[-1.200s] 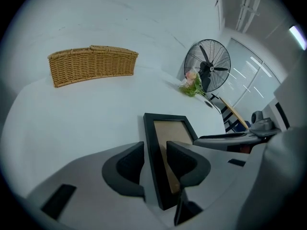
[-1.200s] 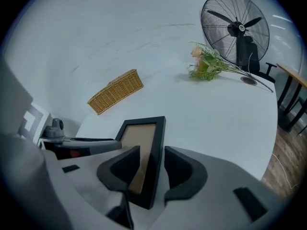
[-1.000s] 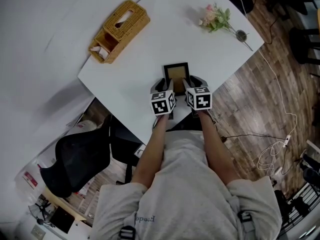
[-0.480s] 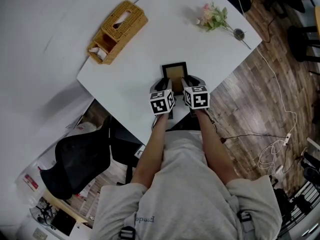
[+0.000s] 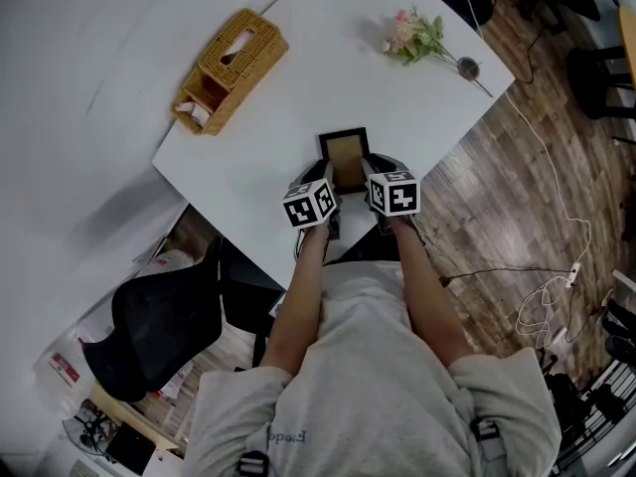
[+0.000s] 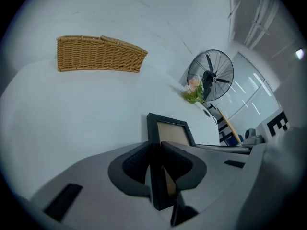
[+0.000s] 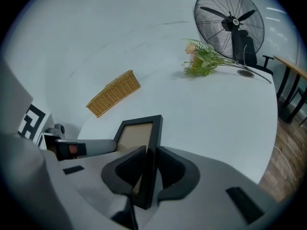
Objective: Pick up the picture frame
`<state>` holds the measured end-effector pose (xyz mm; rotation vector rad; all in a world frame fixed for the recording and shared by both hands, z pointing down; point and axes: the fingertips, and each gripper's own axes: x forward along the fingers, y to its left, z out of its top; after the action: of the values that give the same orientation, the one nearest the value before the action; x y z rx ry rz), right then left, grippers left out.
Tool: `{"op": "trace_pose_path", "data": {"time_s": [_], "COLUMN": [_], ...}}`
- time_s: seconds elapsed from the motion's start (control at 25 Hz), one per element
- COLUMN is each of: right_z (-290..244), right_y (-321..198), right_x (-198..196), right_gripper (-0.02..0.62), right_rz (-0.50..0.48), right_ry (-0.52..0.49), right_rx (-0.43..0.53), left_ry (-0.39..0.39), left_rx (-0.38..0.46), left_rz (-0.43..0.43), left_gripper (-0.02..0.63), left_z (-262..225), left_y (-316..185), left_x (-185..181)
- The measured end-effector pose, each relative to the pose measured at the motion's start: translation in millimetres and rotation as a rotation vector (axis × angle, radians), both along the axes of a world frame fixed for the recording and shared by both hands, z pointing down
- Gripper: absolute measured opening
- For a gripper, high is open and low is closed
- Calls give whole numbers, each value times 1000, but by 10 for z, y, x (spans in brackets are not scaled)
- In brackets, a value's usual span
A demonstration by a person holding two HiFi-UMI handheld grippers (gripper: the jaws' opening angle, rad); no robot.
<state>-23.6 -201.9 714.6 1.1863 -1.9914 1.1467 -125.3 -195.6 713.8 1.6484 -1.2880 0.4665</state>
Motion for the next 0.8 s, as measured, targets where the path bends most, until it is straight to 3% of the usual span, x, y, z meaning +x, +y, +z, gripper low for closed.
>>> {"op": "trace_pose_path", "data": {"time_s": [0.08,0.36,0.8], "right_z": [-6,-13,-115], "right_y": [7,29,29], "right_x": [3,-23,-66], "right_gripper": [81,77,74], "right_rz": [5,3,9], "right_ry": [5,123,124], "right_rx": [1,32,56], "left_ry": [5,-159,-187], "left_rx": [-2,-10,4], "left_rz": [-13,17,15], "left_gripper": [92,91,89], "left_z": [-2,-12,-117], "left_y": [9,-3,-17], "left_x": [-2,30,-16]}}
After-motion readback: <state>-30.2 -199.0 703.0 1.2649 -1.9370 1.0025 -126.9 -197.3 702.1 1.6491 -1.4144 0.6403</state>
